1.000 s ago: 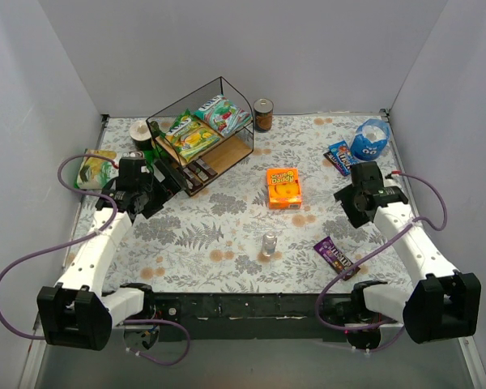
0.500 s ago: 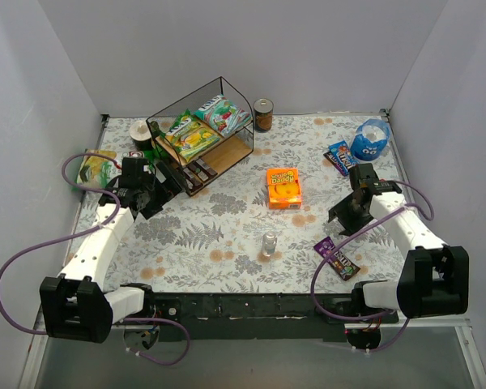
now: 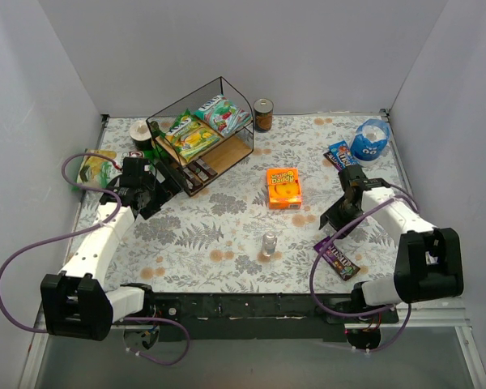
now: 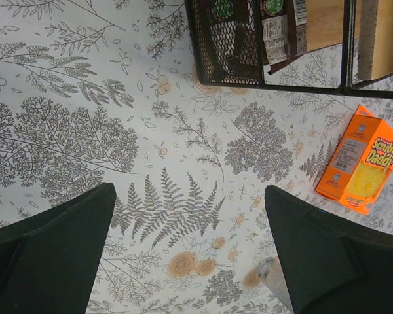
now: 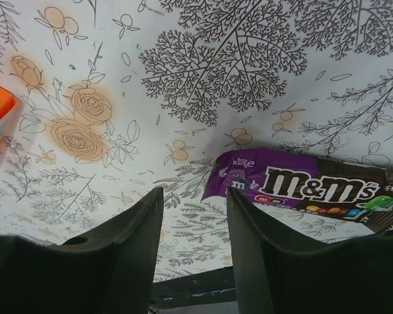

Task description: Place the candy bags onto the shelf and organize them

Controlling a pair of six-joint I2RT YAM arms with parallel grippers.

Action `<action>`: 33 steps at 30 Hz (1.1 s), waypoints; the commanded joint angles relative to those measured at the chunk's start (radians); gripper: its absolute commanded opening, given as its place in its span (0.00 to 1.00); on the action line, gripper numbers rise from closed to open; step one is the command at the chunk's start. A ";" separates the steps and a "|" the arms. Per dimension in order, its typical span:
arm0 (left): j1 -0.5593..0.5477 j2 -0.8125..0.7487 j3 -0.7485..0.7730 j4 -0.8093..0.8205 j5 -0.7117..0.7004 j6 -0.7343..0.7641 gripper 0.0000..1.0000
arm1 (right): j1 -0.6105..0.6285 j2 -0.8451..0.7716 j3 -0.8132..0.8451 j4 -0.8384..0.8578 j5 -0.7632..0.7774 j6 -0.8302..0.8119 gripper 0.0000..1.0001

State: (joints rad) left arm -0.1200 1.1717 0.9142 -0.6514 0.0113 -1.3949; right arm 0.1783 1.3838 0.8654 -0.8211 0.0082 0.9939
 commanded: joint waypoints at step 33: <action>-0.003 0.020 0.066 -0.037 -0.112 -0.016 0.98 | 0.023 0.218 0.061 -0.030 -0.013 -0.026 0.47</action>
State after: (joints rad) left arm -0.1200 1.1995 0.9489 -0.6777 -0.0731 -1.4113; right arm 0.1974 1.5799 0.8978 -0.8547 -0.0105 0.9863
